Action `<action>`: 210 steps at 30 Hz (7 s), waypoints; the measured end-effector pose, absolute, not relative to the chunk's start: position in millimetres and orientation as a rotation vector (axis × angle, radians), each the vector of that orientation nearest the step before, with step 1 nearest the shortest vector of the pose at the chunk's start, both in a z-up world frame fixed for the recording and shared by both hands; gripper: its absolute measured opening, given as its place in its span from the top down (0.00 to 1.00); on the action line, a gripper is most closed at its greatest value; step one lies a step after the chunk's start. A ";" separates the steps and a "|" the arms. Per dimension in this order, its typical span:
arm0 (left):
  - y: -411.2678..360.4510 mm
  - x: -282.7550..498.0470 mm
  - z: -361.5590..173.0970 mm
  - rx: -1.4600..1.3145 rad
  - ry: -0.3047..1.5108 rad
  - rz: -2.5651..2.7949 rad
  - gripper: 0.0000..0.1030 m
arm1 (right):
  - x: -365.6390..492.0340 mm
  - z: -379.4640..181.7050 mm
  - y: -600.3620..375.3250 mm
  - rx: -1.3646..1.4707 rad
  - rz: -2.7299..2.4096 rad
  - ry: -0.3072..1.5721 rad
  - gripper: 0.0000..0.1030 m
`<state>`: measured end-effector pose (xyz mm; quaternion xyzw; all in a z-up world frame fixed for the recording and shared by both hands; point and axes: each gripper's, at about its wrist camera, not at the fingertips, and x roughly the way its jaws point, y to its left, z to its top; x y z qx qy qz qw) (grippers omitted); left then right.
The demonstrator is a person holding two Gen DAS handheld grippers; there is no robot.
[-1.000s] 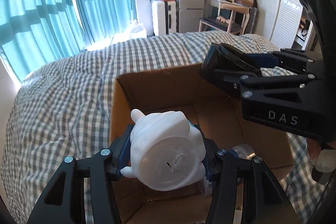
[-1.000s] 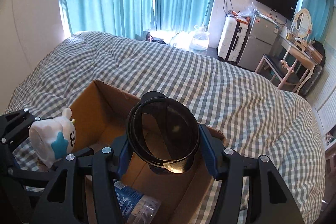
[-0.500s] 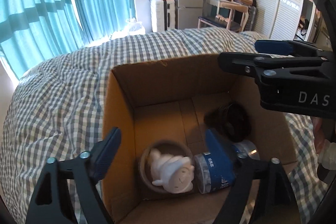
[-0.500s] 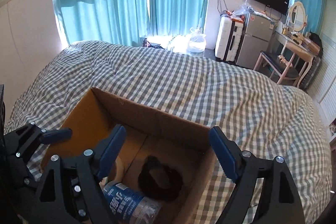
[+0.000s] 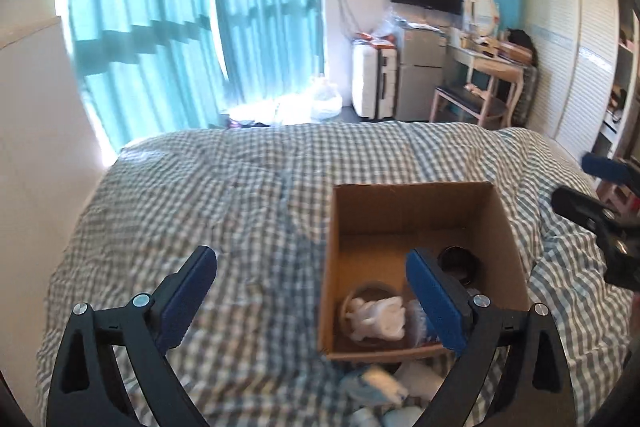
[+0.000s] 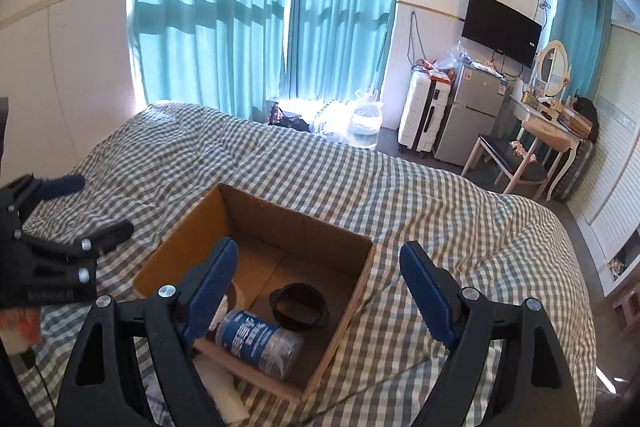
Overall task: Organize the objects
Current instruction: 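Withdraw both tools from the box, then grasp the white nozzle bottle with the right tool, then grasp the white tissue packet with the left tool while the right tool holds the bottle, then carry the tissue packet and nozzle bottle into the box and release both, then withdraw both tools from the box, then lower the left tool onto the BOP toothpaste tube and grasp it, then grasp the pale blue earbud case with the right tool while the left tool holds the tube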
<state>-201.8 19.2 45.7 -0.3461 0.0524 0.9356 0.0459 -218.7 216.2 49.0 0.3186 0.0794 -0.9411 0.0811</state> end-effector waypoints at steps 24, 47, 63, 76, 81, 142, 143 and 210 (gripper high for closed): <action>-11.3 -139.3 -88.5 -1.350 0.266 2.778 0.02 | -173.0 -126.8 159.6 1.326 -2.470 0.218 0.19; -7.5 -133.2 -92.4 -1.341 0.216 2.750 0.02 | -162.6 -147.6 154.0 1.463 -2.470 0.338 0.55; 67.0 -181.4 -132.1 -1.428 0.260 2.684 0.02 | -148.9 -113.1 203.1 1.413 -2.578 0.185 0.56; 48.2 -182.7 -138.4 -1.468 0.125 2.642 0.77 | -148.8 -111.2 200.2 1.402 -2.588 0.184 0.56; 43.7 -160.3 -114.8 -1.412 0.115 2.589 0.79 | -143.2 -100.1 199.3 1.391 -2.592 0.163 0.56; 47.2 -201.0 43.1 -1.019 0.116 2.650 0.09 | -223.4 68.3 218.3 0.942 -2.808 -0.018 0.27; 45.6 -194.0 51.6 -1.010 0.119 2.672 0.09 | -214.8 76.4 220.1 0.925 -2.811 -0.027 0.27; 31.2 -76.3 -98.3 -1.375 0.134 2.586 0.75 | -134.0 -99.4 195.9 1.198 -2.658 0.088 0.06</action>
